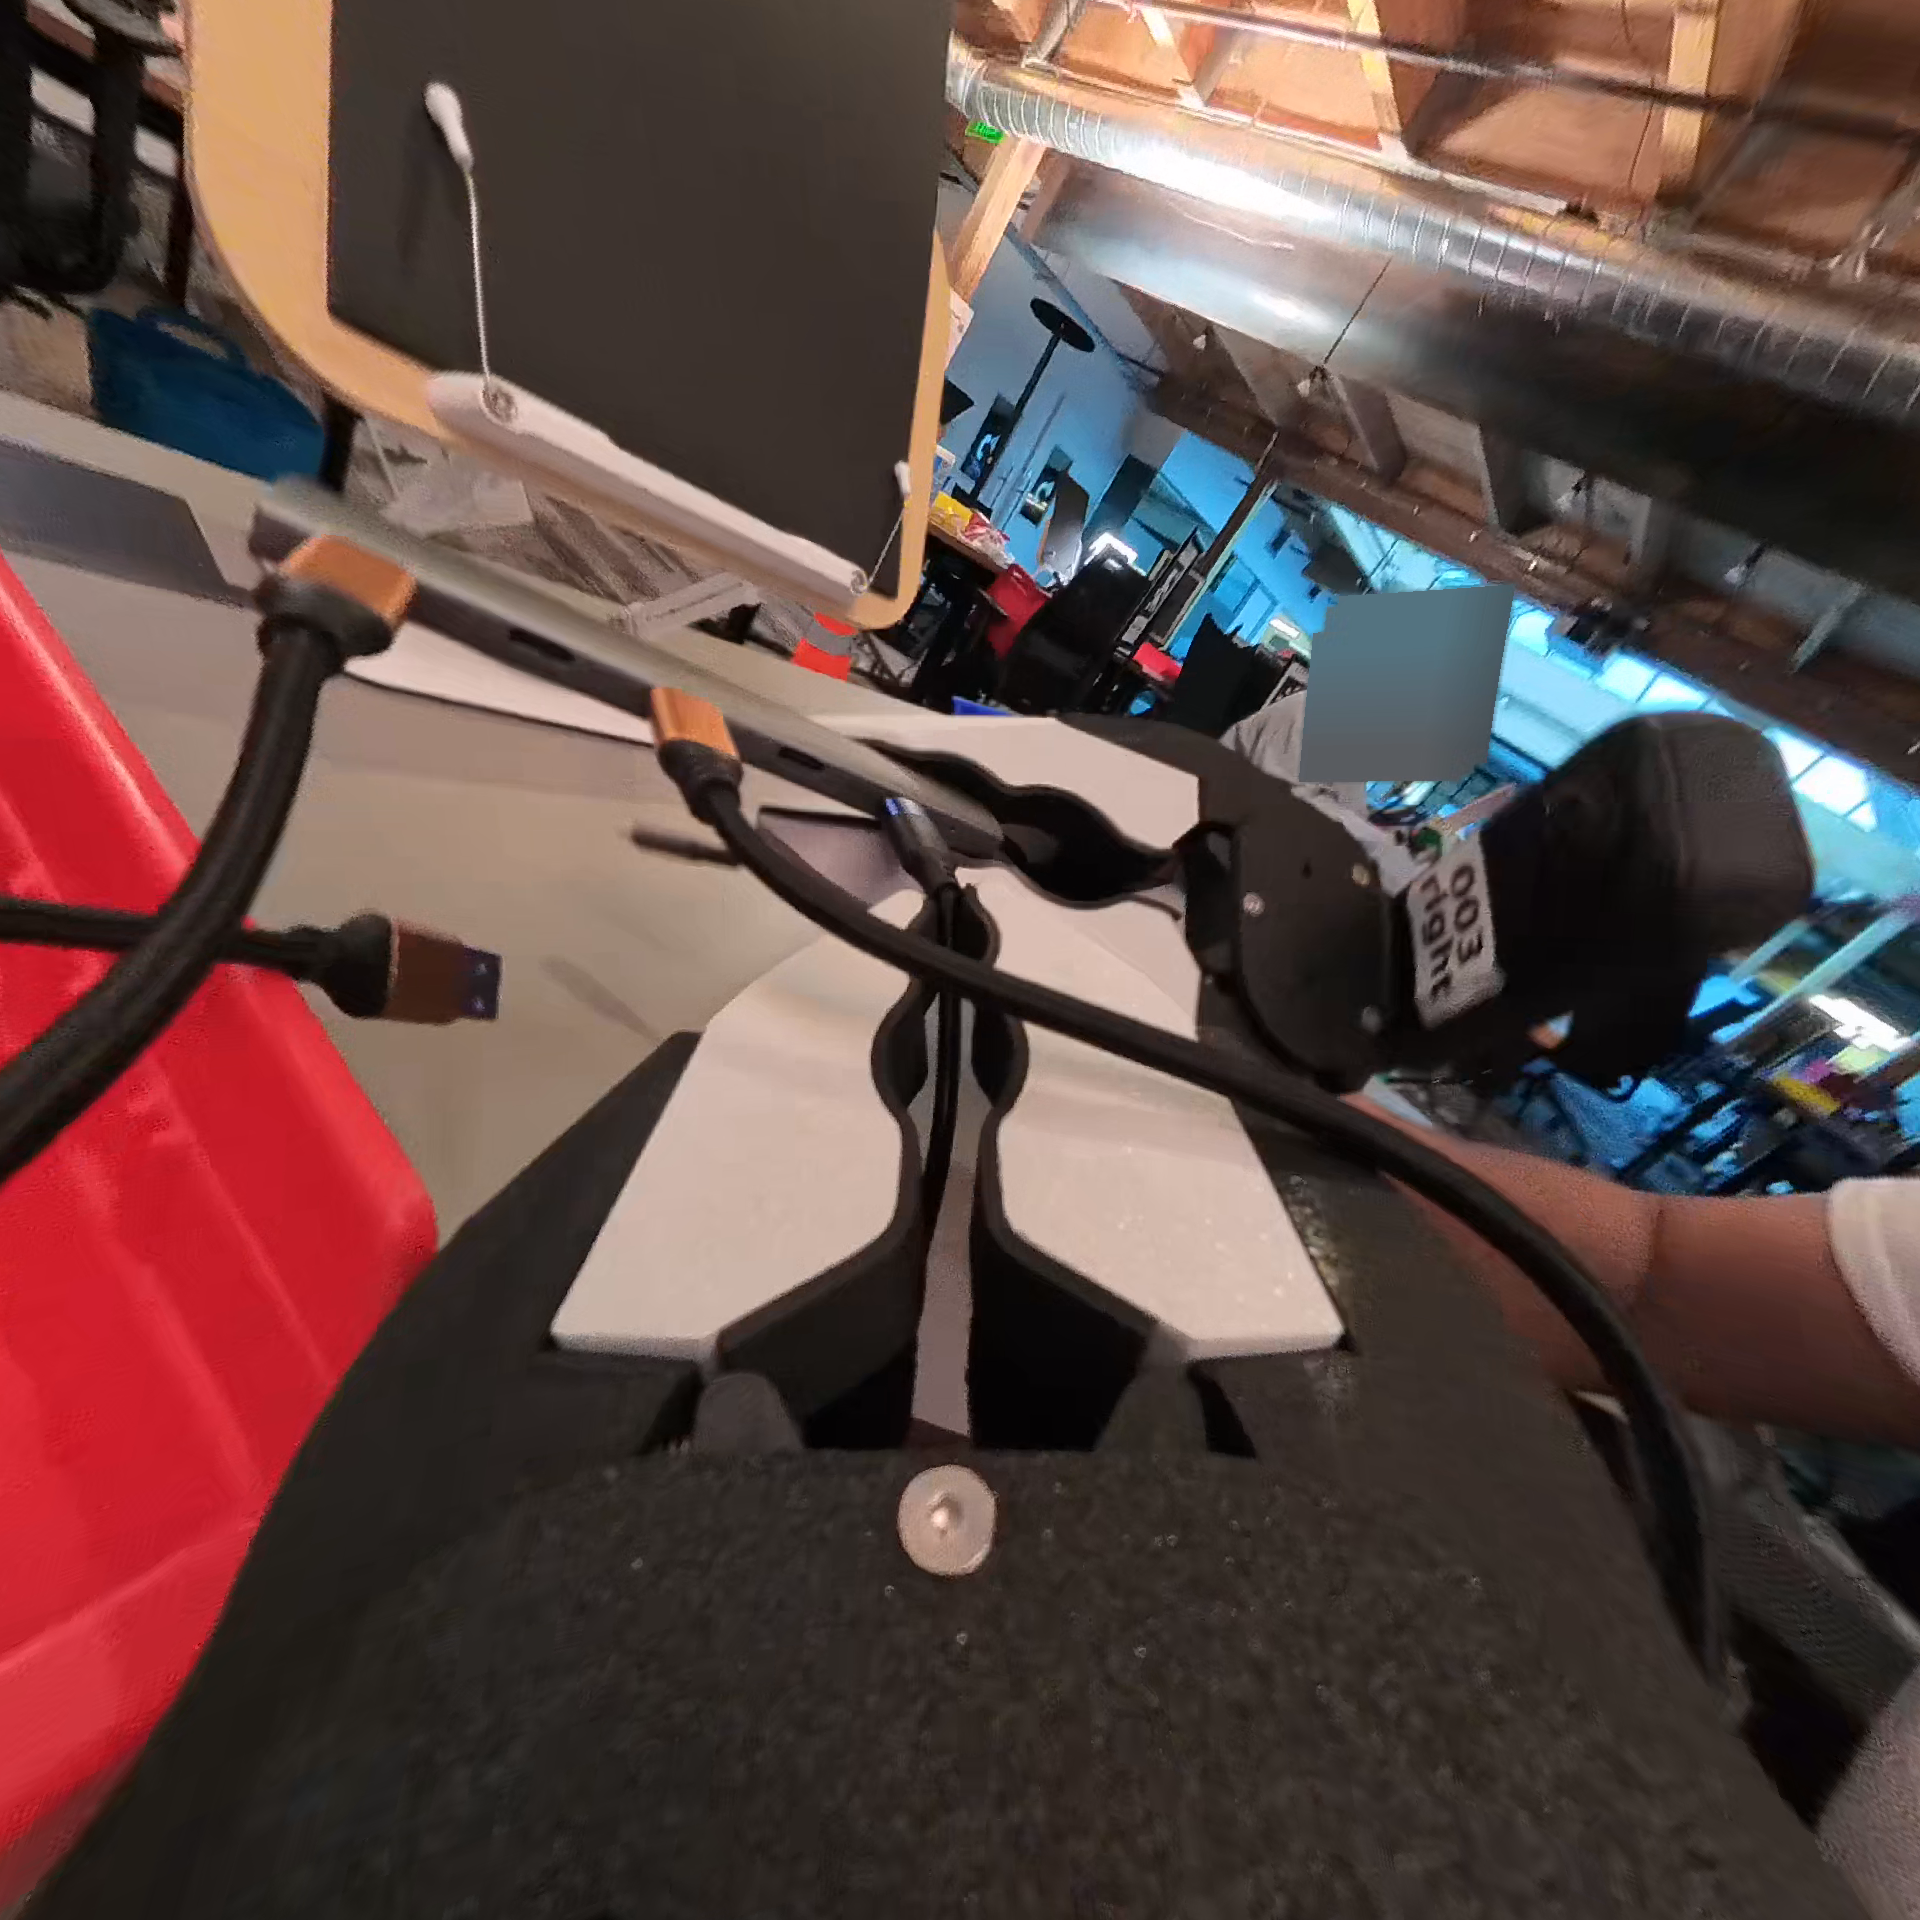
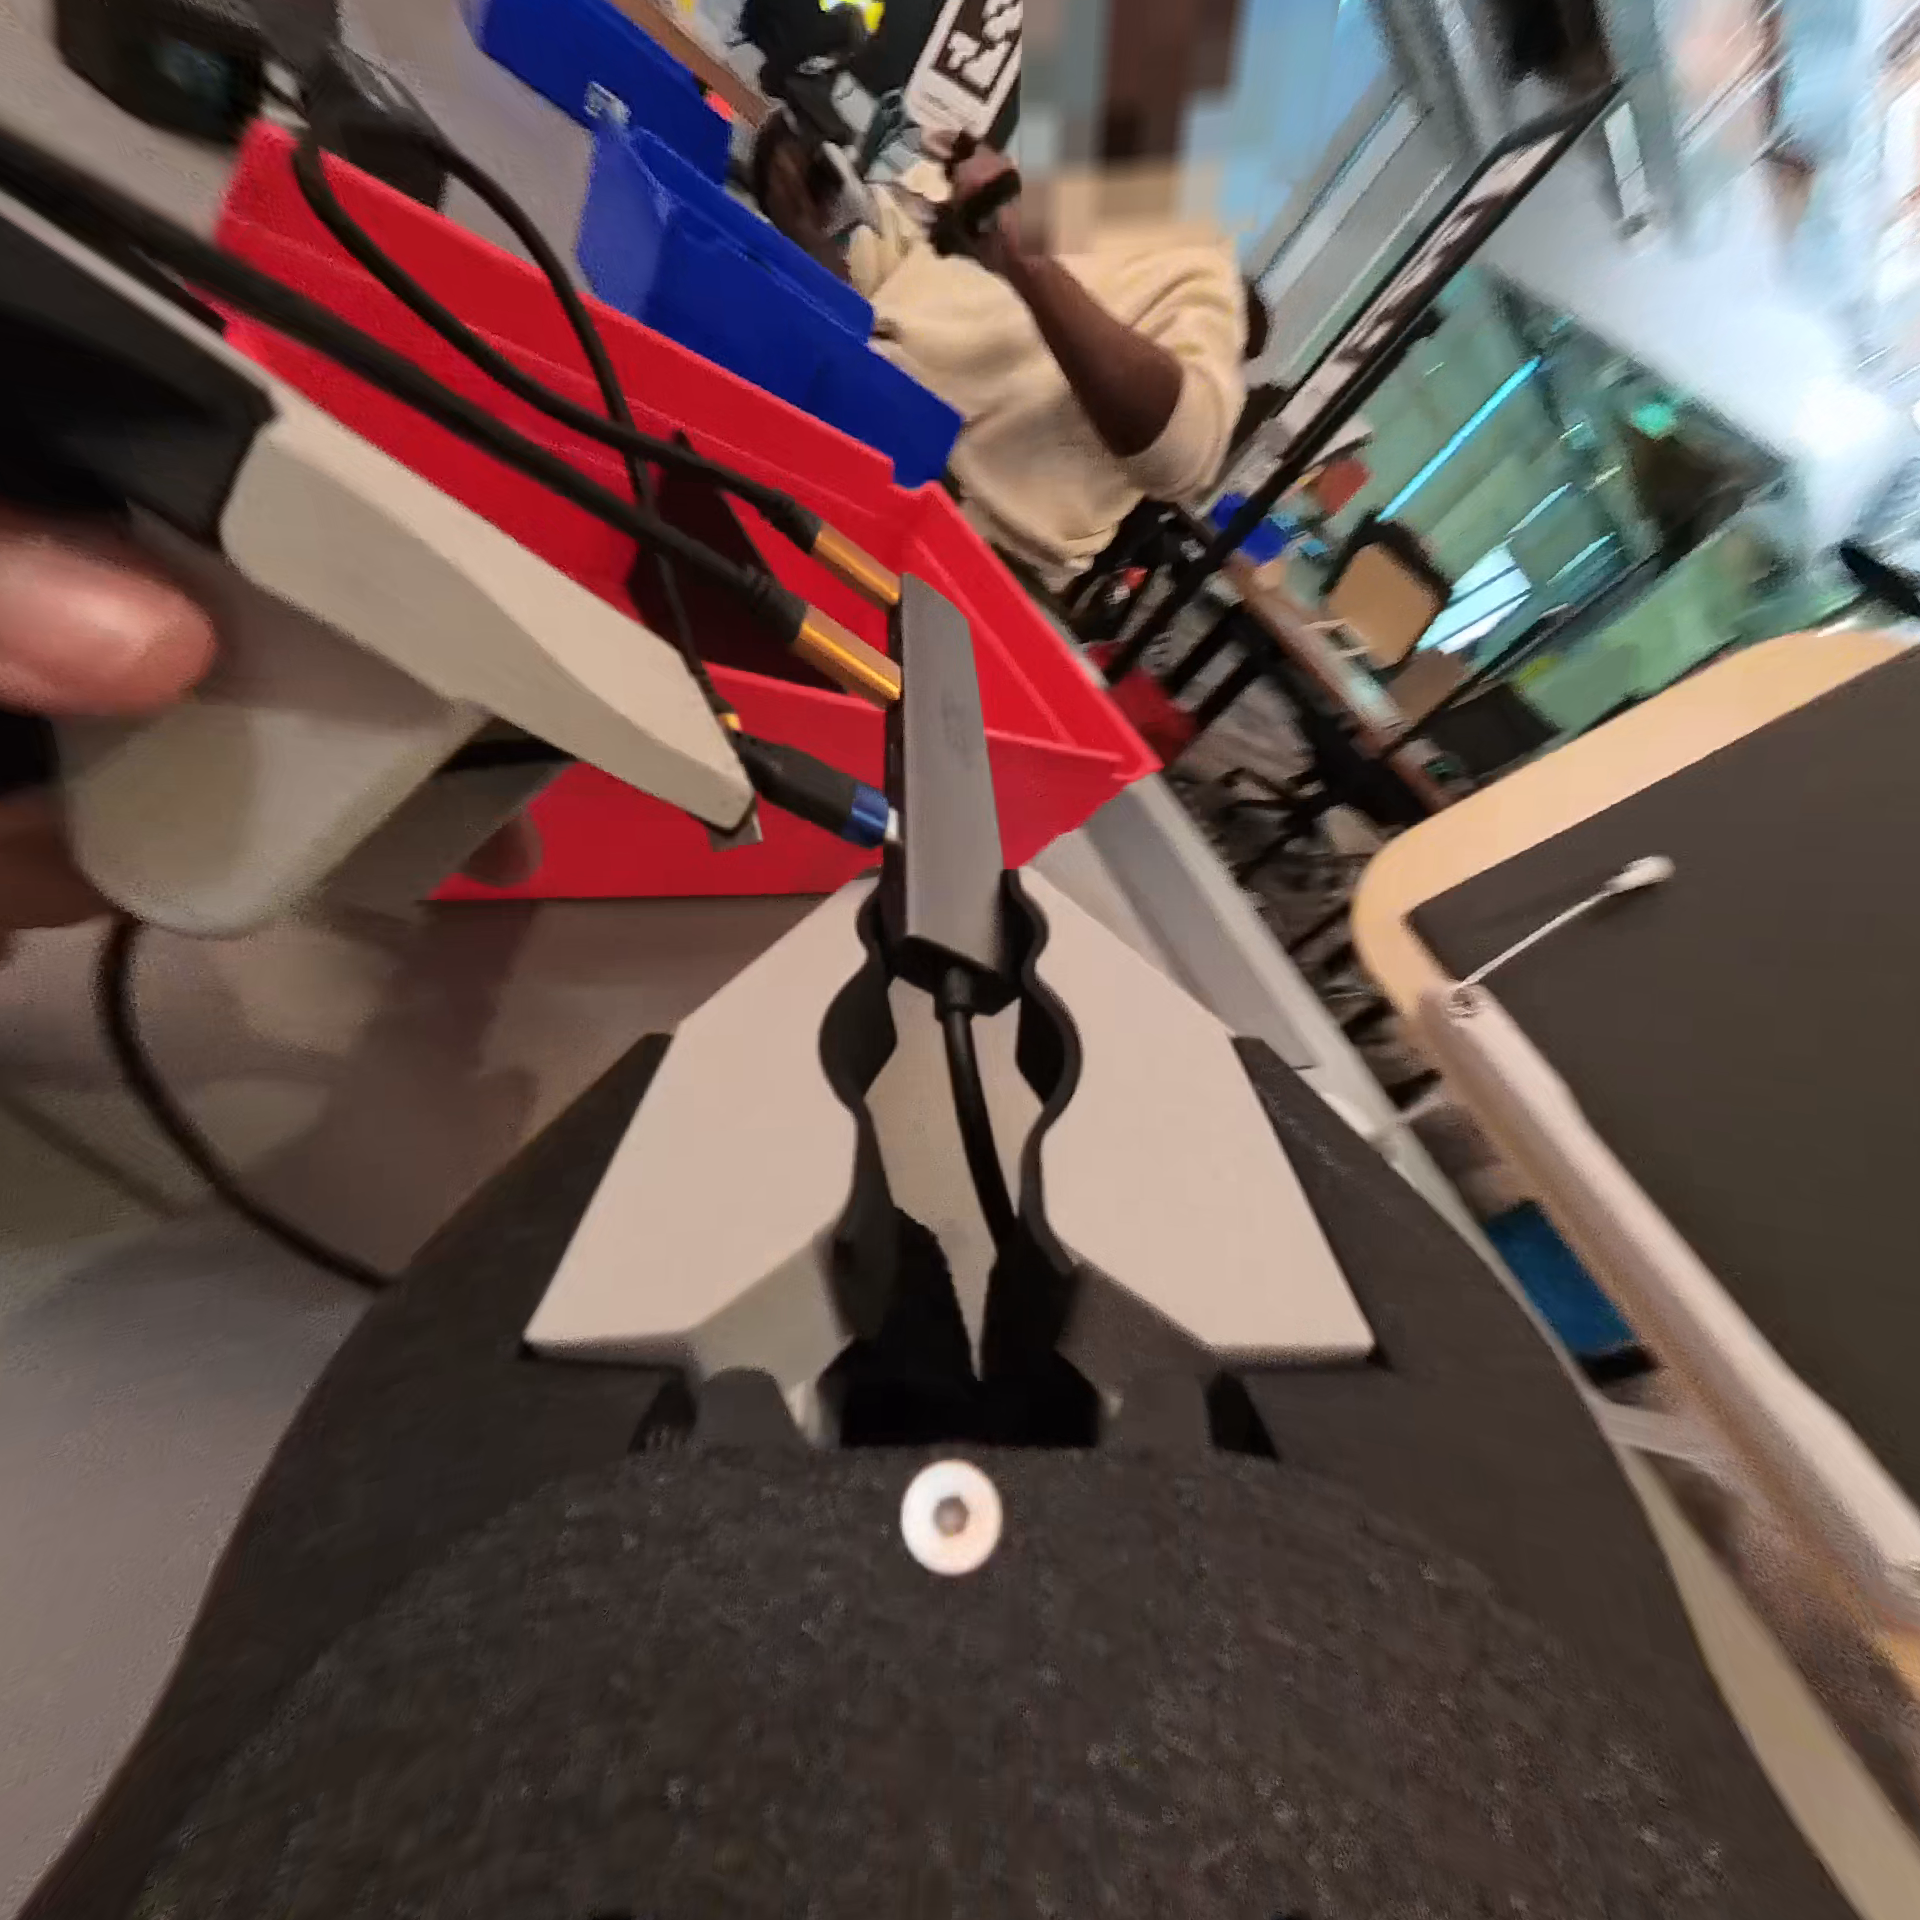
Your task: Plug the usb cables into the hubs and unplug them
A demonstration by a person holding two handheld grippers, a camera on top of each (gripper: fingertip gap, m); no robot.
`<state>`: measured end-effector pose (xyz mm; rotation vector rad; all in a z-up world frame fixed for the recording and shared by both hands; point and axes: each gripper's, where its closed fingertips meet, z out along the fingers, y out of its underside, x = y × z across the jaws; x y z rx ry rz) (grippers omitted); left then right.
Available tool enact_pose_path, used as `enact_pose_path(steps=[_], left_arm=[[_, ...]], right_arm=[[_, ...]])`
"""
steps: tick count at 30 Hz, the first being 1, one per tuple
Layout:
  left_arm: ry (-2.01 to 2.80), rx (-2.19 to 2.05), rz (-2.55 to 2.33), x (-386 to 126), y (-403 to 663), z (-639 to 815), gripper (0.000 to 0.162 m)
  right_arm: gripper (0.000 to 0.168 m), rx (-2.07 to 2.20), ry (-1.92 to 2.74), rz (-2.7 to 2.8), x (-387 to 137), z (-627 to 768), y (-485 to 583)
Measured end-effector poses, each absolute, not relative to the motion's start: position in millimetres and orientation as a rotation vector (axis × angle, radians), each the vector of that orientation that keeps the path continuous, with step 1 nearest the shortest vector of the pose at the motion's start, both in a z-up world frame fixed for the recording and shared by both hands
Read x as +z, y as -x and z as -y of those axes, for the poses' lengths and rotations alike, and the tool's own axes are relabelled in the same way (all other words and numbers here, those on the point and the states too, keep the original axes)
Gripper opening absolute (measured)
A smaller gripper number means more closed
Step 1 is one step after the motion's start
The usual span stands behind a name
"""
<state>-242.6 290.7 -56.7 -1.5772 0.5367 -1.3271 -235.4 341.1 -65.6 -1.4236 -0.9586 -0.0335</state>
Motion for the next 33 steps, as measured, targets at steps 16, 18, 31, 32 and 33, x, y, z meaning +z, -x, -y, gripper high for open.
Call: enact_pose_path(steps=[16, 18, 31, 32, 33], left_arm=[[1.412, -0.594, -1.123, -84, 230, -281, 0.003], [1.39, -0.507, -1.181, -89, 230, -281, 0.003], [1.653, -0.915, -0.802, -83, 231, -289, 0.015], [1.65, -0.952, -0.753, -79, 234, -291, 0.012], [1.64, -0.978, -0.712, -76, 236, -293, 0.009]], right_arm=[[0.039, 0.716, 2.111, 1.06, -110, -302, 227], [0.034, 0.664, 2.164, 1.07, -118, -302, 222], [0.015, 0.212, 1.869, 1.04, -104, -333, 228], [0.015, 0.199, 1.846, 1.036, -102, -334, 229], [0.015, 0.185, 1.822, 1.032, -99, -334, 231]])
